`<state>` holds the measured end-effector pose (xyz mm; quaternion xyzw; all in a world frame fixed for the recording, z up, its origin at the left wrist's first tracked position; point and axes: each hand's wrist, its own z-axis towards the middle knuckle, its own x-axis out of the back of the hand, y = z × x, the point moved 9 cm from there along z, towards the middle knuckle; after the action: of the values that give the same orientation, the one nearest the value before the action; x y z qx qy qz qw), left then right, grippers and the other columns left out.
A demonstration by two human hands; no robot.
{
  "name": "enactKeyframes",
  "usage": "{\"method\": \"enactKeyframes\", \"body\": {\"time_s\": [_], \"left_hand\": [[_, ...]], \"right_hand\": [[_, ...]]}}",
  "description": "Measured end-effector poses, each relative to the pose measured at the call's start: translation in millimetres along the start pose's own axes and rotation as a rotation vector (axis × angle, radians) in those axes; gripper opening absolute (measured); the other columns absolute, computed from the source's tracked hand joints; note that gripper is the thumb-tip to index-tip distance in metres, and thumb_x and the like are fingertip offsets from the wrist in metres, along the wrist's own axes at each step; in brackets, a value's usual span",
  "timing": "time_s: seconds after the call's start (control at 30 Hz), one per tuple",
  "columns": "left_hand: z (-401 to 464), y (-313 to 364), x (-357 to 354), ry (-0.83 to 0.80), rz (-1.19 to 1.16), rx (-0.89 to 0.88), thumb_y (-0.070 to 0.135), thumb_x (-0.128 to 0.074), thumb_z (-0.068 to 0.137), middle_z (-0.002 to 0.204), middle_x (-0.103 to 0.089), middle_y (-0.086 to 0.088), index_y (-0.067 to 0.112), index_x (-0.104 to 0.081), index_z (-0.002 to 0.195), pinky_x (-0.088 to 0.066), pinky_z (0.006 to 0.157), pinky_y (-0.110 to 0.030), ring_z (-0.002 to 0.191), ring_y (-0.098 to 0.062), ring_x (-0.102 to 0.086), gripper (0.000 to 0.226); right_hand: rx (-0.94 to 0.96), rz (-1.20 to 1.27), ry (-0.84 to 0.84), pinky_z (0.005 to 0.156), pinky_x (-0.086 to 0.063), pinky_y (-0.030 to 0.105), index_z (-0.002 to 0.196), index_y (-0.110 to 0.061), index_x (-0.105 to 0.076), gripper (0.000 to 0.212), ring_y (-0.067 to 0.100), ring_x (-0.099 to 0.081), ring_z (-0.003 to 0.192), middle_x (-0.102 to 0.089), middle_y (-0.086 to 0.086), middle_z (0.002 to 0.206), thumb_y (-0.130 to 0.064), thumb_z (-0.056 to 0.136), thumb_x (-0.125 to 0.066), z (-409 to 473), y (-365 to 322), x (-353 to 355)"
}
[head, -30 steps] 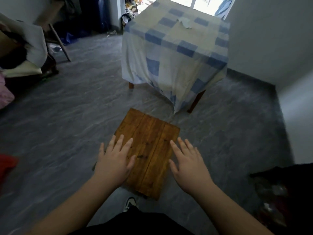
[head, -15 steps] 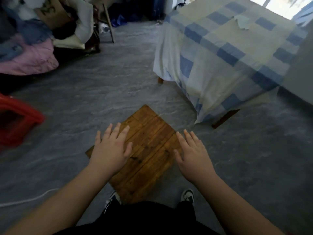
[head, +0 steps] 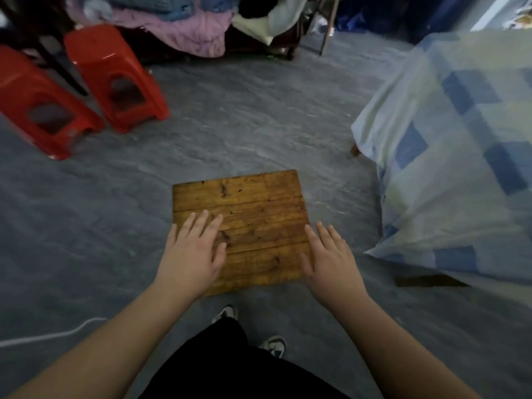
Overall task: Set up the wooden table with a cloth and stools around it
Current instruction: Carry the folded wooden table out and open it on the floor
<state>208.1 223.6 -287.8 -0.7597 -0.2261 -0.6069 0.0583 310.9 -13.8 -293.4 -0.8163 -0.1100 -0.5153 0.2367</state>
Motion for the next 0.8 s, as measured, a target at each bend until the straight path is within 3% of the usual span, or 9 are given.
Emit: {"method": "enactKeyframes", "body": {"time_s": [0.23,0.4,0.53,0.8], "left_hand": [[17,-14,-36,0.0,-0.093,0.213,0.054,-0.024,0.091,0.161,-0.028,-0.003,0.03,-0.028,0.153,-0.02,0.119,-0.054,0.149,-0.026,-0.02,0.067],[54,7,-66,-0.031,-0.178,0.325,0.048,-0.038,0.096,0.16,-0.029,-0.004,0.029,-0.028,0.152,-0.02,0.118,-0.057,0.148,-0.027,-0.022,0.061],[69,29,-64,0.001,-0.214,0.394,0.048,-0.036,0.097,0.162,-0.025,-0.003,0.03,-0.024,0.154,-0.018,0.119,-0.055,0.15,-0.025,-0.018,0.061],[68,61,-63,0.082,-0.288,0.757,0.046,-0.033,0.099,0.163,-0.022,-0.003,0.029,-0.019,0.155,-0.017,0.119,-0.055,0.15,-0.025,-0.017,0.061]], "right_hand": [[0.244,-0.097,-0.1,0.124,-0.011,0.041,0.158,-0.028,-0.016,0.06,0.02,-0.002,0.153,-0.009,-0.001,0.167,-0.043,0.103,-0.034,68,-17,-5],[0.353,-0.217,-0.164,0.124,-0.013,0.042,0.157,-0.028,-0.021,0.057,0.022,-0.006,0.153,-0.015,-0.001,0.166,-0.041,0.103,-0.034,121,-2,-4],[0.443,-0.277,-0.157,0.122,-0.02,0.043,0.156,-0.025,-0.025,0.058,0.024,-0.013,0.151,-0.022,0.002,0.164,-0.043,0.101,-0.031,152,12,8],[0.728,-0.339,-0.238,0.123,-0.016,0.04,0.158,-0.025,-0.019,0.06,0.02,-0.006,0.153,-0.015,0.001,0.166,-0.042,0.103,-0.036,221,26,34]]}}
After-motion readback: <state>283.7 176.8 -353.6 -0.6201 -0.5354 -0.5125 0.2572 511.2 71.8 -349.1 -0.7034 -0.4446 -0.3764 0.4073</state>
